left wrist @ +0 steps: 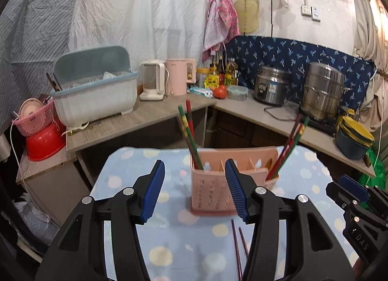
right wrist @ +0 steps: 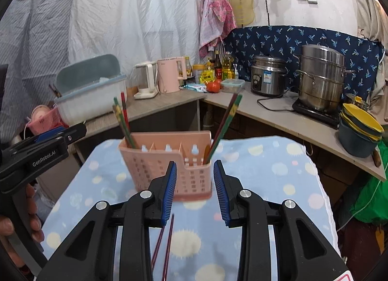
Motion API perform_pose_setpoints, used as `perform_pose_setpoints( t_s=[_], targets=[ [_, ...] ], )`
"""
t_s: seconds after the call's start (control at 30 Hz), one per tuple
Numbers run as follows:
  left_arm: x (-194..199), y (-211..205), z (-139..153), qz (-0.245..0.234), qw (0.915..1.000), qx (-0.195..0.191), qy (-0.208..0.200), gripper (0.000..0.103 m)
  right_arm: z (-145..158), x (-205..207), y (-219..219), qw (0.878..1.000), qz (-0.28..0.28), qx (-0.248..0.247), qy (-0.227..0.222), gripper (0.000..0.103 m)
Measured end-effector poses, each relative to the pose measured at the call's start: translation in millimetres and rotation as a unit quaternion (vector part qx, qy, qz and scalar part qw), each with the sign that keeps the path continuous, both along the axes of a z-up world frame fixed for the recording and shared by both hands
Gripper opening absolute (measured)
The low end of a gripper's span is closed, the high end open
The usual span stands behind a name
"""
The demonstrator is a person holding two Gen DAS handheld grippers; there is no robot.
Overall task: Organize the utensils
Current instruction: 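Move both open tools back down to the last two maroon chopsticks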
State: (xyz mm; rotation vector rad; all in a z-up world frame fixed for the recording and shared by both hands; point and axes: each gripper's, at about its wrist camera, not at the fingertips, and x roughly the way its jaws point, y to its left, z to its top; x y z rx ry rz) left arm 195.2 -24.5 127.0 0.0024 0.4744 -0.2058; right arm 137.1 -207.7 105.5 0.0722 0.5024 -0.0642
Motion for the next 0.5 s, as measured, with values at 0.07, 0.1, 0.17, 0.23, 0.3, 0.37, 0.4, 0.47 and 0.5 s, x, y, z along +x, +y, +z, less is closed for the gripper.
perform_pose_setpoints(
  t_s=[0.07,0.1,0.17,0.23,0.3,0.37,0.4,0.47,0.5],
  targets=[
    [-10.4,1.5,-12.1,0.001,0.9999,0.009,0.012,0.049,-14.0,-14.7,3.8,1.0,0.002,0.001,0.014,0.031],
    [-16.4,3.1,-20.0,0.0,0.9997,0.01,0.02,0.049,-20.2,-20.7,5.4,1.0,0.003,0.001,0.02,0.031],
    [-24.9,6.2,-35.4,-0.002,0.9991,0.008,0.042,0.049,-38.3,-35.5,10.2,0.999,0.006,0.005,0.039,0.031],
    [-33.0,9.7,-51.4,-0.004,0.998,0.002,0.063,0.049,-56.2,-48.0,15.3,0.998,0.008,0.009,0.056,0.031],
    [-41.7,12.0,-66.2,-0.004,0.9969,-0.003,0.079,0.049,-76.4,-61.1,22.9,0.997,0.008,0.004,0.076,0.031],
    [-50.7,13.8,-81.2,-0.006,0.9953,-0.008,0.097,0.049,-92.9,-70.8,28.7,0.996,0.007,0.0,0.092,0.031],
    [-55.7,13.8,-88.7,-0.006,0.9945,-0.008,0.104,0.049,-102.7,-75.7,31.4,0.995,0.01,0.003,0.103,0.031],
    [-63.5,13.3,-100.5,-0.008,0.9931,-0.007,0.117,0.049,-118.2,-82.7,35.3,0.993,0.012,0.012,0.121,0.031],
    [-67.3,12.5,-105.9,-0.009,0.9925,-0.007,0.122,0.049,-125.8,-85.9,37.7,0.991,0.013,0.016,0.129,0.031]
  ],
)
